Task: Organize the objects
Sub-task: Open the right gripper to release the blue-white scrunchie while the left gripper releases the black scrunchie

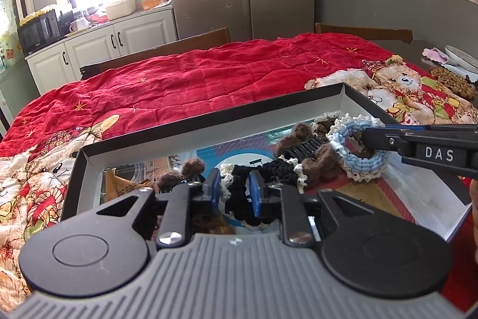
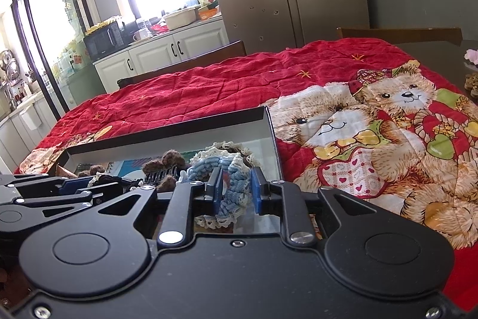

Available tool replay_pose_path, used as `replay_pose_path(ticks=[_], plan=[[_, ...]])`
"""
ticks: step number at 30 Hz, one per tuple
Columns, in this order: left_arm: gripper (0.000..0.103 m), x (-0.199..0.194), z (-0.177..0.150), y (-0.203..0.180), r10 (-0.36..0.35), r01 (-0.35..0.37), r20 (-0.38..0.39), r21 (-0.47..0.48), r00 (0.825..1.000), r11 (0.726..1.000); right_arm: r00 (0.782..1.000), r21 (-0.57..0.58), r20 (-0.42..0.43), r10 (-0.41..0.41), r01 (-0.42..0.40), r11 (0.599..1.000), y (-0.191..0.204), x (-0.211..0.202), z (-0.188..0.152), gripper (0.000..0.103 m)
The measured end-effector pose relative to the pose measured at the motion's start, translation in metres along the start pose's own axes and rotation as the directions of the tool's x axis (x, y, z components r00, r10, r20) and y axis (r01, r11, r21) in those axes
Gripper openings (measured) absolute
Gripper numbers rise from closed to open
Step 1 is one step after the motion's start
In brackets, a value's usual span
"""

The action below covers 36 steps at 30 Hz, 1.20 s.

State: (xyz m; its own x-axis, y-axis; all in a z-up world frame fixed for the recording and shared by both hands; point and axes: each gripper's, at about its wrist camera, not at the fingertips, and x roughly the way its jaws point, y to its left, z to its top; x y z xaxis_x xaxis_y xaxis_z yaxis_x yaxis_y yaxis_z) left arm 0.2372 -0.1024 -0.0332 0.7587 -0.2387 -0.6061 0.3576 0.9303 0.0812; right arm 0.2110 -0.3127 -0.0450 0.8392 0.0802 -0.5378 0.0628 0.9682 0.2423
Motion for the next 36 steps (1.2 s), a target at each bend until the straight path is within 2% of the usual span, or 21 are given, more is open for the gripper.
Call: replay_pose_path(ticks=[8,13,25,36], plan=[[0.045,0.0,0.0,0.0,0.003,-0.003,0.002,-0.002,1.0,1.0,1.0,0.006,0.006,0.009,-0.009,1.0,-0.001,-0.002,0.0,0.026],[0.052,-0.002,0.0,0.0,0.013,-0.013,0.005,-0.001,1.0,1.0,1.0,0.005,0.006,0.009,-0.009,1.0,-0.001,-0.002,0.0,0.026],[0.053,-0.012,0.0,-0.001,0.01,-0.01,0.02,-0.007,1.0,1.0,1.0,0.003,0.017,0.006,-0.006,1.0,-0.002,-0.007,0.0,0.029],[0.062,-0.031,-0.003,0.004,0.035,-0.033,0.04,-0.03,0.999,0.999,0.999,-0.036,0.047,-0.001,0.002,0.999,0.007,-0.017,-0.002,0.032]])
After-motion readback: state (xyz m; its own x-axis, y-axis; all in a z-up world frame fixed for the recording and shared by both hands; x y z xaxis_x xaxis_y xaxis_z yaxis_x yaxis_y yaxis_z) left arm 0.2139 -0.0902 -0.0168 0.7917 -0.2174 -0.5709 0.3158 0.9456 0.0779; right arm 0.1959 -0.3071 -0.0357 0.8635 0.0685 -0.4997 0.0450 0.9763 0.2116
